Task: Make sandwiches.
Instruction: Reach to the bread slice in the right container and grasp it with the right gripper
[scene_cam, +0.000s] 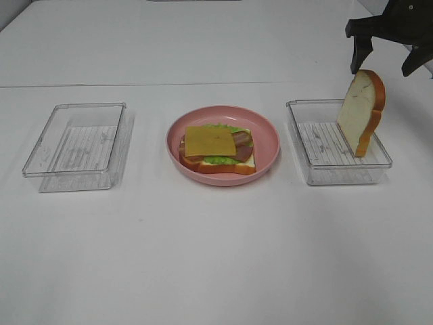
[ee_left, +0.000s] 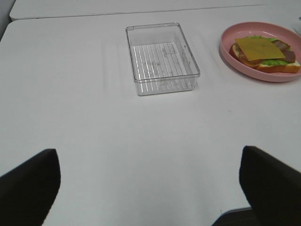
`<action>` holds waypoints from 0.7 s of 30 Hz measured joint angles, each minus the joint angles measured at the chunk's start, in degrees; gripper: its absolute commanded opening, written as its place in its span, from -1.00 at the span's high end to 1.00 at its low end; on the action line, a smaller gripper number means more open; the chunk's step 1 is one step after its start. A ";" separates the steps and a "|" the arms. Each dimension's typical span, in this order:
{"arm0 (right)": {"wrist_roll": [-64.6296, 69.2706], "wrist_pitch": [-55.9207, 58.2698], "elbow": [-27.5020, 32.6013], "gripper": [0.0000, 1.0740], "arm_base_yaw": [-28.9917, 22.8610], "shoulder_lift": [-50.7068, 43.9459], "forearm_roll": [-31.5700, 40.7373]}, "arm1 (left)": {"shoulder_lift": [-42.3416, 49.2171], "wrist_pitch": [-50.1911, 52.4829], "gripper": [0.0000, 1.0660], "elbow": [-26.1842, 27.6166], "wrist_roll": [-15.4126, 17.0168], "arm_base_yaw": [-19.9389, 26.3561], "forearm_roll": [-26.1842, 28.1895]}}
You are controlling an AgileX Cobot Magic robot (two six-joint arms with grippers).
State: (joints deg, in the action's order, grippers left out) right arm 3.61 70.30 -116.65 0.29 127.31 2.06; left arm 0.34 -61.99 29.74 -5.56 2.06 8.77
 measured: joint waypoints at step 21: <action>-1.26 -0.06 2.12 0.41 0.00 3.95 2.35 | 0.00 0.00 -0.83 0.00 0.00 0.00 0.00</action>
State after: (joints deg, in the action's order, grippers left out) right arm 2.35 70.24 -114.53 0.29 131.26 4.41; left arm 0.34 -61.99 29.74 -5.56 2.06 8.77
